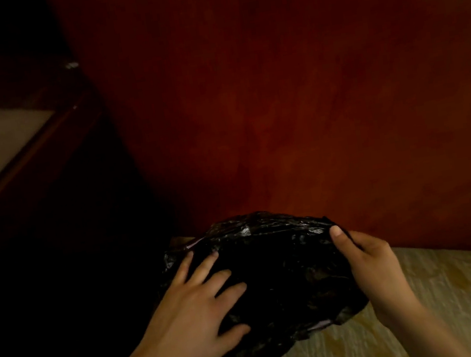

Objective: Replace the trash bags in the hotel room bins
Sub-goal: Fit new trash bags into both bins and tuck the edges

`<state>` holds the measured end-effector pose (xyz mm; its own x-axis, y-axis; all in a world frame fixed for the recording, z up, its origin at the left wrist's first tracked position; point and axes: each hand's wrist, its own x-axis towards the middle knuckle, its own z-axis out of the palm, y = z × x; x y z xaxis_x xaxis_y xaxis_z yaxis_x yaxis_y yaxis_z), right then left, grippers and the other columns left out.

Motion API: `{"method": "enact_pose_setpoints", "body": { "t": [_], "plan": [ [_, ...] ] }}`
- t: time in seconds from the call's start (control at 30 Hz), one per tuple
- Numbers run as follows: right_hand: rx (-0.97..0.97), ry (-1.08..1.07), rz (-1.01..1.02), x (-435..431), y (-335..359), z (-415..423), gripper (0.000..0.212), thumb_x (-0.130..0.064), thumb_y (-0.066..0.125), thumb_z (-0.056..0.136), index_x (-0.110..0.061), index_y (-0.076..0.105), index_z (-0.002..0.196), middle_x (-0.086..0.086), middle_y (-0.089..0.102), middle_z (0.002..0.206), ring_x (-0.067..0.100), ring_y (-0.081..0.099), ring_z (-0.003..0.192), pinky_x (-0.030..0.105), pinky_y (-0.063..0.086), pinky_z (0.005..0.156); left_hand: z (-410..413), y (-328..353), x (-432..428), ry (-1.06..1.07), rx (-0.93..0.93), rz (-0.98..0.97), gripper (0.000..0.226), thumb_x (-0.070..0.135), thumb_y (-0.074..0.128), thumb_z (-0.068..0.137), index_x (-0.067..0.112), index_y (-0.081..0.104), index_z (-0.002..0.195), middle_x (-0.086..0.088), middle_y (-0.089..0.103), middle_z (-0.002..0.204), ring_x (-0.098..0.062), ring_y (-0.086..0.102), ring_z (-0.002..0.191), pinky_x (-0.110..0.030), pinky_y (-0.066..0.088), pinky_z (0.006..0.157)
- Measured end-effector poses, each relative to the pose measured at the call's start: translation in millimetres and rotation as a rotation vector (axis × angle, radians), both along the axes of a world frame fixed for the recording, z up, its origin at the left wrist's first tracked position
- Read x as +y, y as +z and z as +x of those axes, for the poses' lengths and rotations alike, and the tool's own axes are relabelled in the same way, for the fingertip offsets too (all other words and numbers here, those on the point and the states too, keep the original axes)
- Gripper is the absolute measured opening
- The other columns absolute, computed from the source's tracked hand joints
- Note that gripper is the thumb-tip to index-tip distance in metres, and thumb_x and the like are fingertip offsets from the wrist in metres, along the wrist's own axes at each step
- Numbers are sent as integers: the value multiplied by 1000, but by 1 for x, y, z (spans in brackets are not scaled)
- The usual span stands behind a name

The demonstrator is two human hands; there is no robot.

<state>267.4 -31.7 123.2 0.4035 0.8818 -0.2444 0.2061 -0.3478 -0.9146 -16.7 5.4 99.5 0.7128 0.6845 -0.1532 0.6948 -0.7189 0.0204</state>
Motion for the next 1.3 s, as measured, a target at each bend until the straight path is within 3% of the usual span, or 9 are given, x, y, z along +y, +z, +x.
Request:
{"method": "enact_pose_setpoints", "body": {
  "t": [0.13, 0.33, 0.5, 0.6, 0.7, 0.8, 0.93, 1.1, 1.3],
  "plan": [
    [111, 43, -58, 0, -50, 7, 86, -76, 64, 75, 6, 39, 78, 25, 44, 70, 32, 48, 66, 46, 36, 64, -7, -44, 1, -22, 21, 16, 74, 85, 43, 75, 40, 56, 132, 7, 61, 134, -27, 44, 138, -55, 16, 109],
    [170, 204, -53, 0, -83, 17, 55, -47, 64, 88, 7, 66, 93, 28, 70, 98, 45, 69, 93, 56, 57, 82, -32, -65, -10, -56, -147, 127, 76, 87, 46, 75, 46, 48, 139, 14, 44, 150, -21, 24, 148, -48, 13, 115],
    [-198, 440, 16, 7, -104, 2, 21, -49, 58, 87, -37, 74, 79, -25, 63, 105, -7, 60, 99, 21, 47, 81, -35, -81, -11, 79, -258, 145, 83, 84, 53, 74, 45, 38, 146, 2, 18, 164, -32, 7, 152, -56, 9, 115],
    [-412, 625, 31, 7, -124, -15, 26, -43, 54, 97, -29, 63, 77, -10, 61, 83, 2, 59, 77, 26, 45, 69, -33, -89, -6, 206, -281, 50, 86, 85, 49, 74, 50, 25, 149, 8, -2, 166, -27, -11, 152, -65, 10, 116],
    [-555, 817, 13, 11, -139, -37, 21, -34, 52, 102, -38, 50, 82, -14, 52, 91, -4, 52, 83, 13, 37, 72, -34, -98, -1, 357, -362, -117, 94, 87, 46, 70, 54, 10, 150, 26, -25, 157, -7, -28, 145, -51, 16, 120],
    [-736, 950, -46, 21, -165, -49, 21, -27, 47, 104, -12, 60, 99, 2, 57, 108, 18, 58, 102, 25, 40, 80, -33, -104, 1, 376, -395, -174, 97, 91, 36, 68, 52, 3, 151, 34, -26, 154, 3, -26, 144, -45, 19, 120],
    [-954, 808, -94, 35, -159, -44, 22, -23, 50, 98, -8, 64, 106, 10, 60, 116, 31, 60, 106, 39, 49, 85, -31, -111, 4, 371, -436, -183, 91, 87, 35, 74, 51, 4, 151, 31, -22, 156, 3, -22, 145, -43, 14, 121],
    [-776, 567, -156, 28, -128, 0, 8, -24, 61, 97, -25, 66, 103, -2, 67, 91, 16, 63, 72, 34, 50, 60, -30, -118, 2, 331, -388, -141, 90, 86, 37, 77, 50, 1, 152, 25, -27, 157, -2, -27, 145, -41, 5, 120],
    [-852, 524, -374, 12, -144, 44, 12, -29, 63, 97, -27, 63, 109, -7, 65, 92, 9, 63, 71, 28, 53, 59, -23, -132, -1, 245, -199, -235, 102, 90, 47, 68, 57, -11, 145, 22, -45, 148, -4, -43, 137, -46, -3, 121]
  ]
}}
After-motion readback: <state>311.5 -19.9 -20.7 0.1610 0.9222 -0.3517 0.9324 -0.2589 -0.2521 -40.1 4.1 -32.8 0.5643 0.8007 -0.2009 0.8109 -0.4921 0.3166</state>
